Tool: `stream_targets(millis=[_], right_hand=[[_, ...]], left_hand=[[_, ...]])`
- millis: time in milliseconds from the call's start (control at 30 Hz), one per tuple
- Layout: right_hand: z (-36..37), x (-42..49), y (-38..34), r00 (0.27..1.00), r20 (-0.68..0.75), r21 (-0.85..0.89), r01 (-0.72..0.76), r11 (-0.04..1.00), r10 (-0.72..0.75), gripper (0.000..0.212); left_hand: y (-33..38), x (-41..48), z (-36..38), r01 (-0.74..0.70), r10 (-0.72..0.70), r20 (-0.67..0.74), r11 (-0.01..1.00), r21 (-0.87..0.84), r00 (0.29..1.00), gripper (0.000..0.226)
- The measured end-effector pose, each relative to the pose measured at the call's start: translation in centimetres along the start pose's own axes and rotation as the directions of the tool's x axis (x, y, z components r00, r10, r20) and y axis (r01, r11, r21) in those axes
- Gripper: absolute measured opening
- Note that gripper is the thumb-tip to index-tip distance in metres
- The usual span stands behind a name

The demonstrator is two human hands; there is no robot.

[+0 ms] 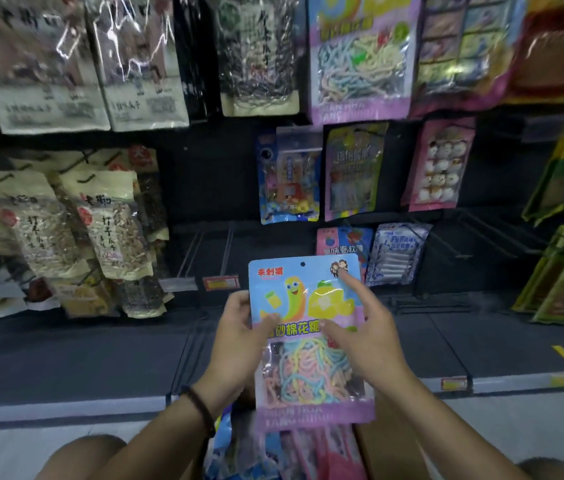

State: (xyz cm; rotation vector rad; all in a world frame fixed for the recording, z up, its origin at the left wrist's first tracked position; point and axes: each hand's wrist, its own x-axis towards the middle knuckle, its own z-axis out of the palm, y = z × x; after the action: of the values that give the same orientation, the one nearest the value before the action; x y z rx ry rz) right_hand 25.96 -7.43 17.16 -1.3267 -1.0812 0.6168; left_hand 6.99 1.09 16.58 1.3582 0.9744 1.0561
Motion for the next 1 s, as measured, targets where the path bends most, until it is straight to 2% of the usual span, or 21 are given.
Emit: stream_targets(millis=[133,200,367,600,800,1000], right_hand=[[-2.4,3.1,-5.1,0.993,-0.026,0.010,0.114,0.993,-0.114,0.087],[-3.6,5.1,-7.6,0.984,-0.049,0.017,0.172,0.985,-0.171,0.090],[-7.0,10.6,-14.7,0.934,-0.061,-0.212,0.333,0.919,-0.352,0.094],[-10.3,18.3,-25.0,0.874,-0.071,-0.302,0.440,0.846,-0.480,0.093],[-11.8,23.8,-30.9,0.874,-0.115,-0.396,0.396,0.829,-0.473,0.094],[-11.9,28.1,-33.0,0.903,-0.100,-0.439,0.336,0.833,-0.417,0.094]], left_hand=[[7.1,1.0,2.6,-0.273,0.271,0.038,0.961,0.039,0.962,0.085],[10.4,2.0,3.8,-0.356,0.351,0.081,0.933,0.052,0.933,0.098],[19.1,5.6,6.4,-0.519,0.501,0.180,0.852,0.070,0.846,0.082],[30.6,10.8,9.0,-0.688,0.649,0.241,0.713,0.140,0.722,0.067],[37.2,15.6,11.1,-0.721,0.668,0.270,0.646,0.251,0.693,0.097],[40.3,19.2,11.8,-0.697,0.612,0.334,0.618,0.364,0.717,0.101]])
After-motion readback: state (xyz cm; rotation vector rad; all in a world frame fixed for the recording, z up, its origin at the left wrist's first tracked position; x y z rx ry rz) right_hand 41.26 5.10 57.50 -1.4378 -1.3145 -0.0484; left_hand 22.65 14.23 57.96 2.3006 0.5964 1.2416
